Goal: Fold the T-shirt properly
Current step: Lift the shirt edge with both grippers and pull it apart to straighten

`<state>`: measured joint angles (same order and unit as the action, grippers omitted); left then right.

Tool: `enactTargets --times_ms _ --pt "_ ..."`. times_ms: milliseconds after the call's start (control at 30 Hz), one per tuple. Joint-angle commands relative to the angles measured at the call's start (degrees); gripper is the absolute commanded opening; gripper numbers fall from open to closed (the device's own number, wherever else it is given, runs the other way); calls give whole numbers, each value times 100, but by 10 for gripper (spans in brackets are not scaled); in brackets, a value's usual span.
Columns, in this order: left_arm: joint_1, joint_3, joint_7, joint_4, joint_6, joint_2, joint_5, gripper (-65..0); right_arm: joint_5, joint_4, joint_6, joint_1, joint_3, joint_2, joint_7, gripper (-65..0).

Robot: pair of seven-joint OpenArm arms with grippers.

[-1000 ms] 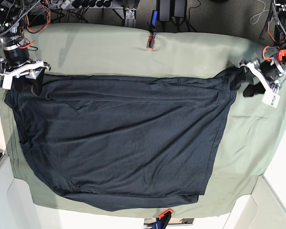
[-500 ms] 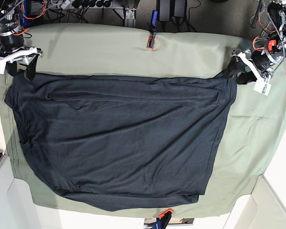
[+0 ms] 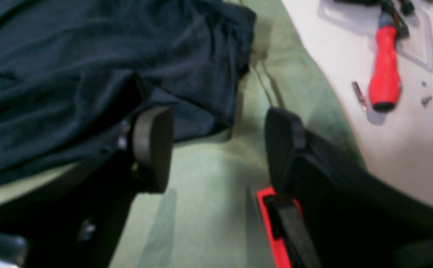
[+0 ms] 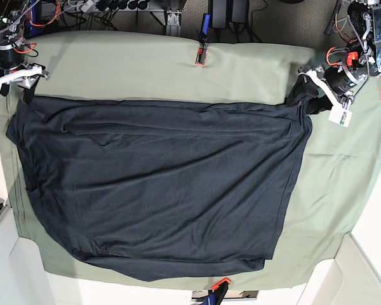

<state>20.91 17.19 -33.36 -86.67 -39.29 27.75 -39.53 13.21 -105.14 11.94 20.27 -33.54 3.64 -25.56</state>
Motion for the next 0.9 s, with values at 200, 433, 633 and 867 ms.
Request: enactTargets --times_ms 200,433,633,867 --pt "-7 7 -70 -55 -9 68 83 -223 -76 573 -39 -409 -35 111 170 -264" --pt "-4 7 -72 -50 9 68 129 -223 125 1086 2 -673 -35 144 173 -264" --pt "-4 7 -72 -50 271 68 227 -223 205 1318 216 -929 -28 144 131 -264" --pt "2 7 -28 -50 717 68 507 -223 374 1318 350 -929 -17 144 114 -266"
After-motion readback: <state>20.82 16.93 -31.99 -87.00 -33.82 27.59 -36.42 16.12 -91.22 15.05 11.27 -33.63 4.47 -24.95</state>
